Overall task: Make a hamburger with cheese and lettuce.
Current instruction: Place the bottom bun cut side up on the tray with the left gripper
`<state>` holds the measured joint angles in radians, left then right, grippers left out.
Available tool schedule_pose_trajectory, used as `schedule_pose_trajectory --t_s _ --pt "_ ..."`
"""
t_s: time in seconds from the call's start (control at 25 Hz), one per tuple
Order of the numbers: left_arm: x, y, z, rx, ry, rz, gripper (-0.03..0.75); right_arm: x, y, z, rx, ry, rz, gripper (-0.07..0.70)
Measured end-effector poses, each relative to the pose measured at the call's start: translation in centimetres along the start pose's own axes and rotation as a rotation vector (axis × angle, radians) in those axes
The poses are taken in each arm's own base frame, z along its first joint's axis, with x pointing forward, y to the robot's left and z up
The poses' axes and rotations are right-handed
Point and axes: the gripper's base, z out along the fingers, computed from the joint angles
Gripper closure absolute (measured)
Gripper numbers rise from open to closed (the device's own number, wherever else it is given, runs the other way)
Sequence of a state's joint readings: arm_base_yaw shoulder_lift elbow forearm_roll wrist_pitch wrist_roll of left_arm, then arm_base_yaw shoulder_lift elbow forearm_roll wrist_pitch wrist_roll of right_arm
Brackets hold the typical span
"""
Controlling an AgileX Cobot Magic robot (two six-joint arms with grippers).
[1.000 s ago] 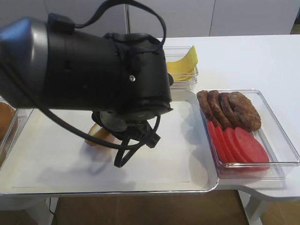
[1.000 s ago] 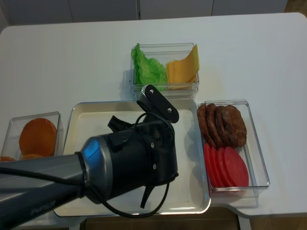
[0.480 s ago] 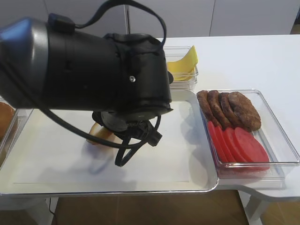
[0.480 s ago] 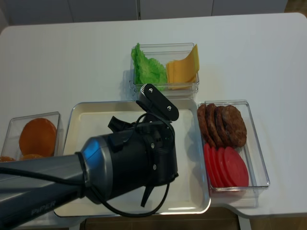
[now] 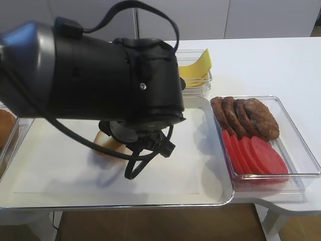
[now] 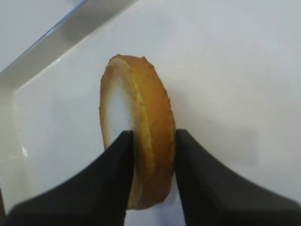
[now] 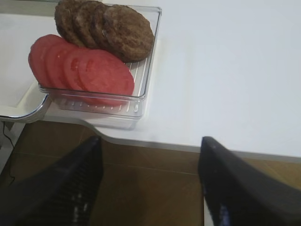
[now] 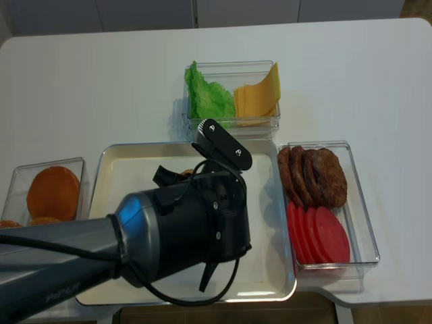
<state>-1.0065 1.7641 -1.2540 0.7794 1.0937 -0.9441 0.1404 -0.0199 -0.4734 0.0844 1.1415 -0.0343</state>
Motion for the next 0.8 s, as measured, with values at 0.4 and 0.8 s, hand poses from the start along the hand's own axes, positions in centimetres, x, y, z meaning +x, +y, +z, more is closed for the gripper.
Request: schedule_pose_trajectory --t_s 0.4,0.8 --pt "0.25 -0.26 0.20 0.016 0.014 -0.014 0.387 0.00 0.00 0.00 0.000 0.000 0.002 0.153" --pt "0.30 -0.60 0.19 0.052 0.021 -0.031 0.323 0.00 0.00 0.00 0.000 0.000 0.002 0.153"
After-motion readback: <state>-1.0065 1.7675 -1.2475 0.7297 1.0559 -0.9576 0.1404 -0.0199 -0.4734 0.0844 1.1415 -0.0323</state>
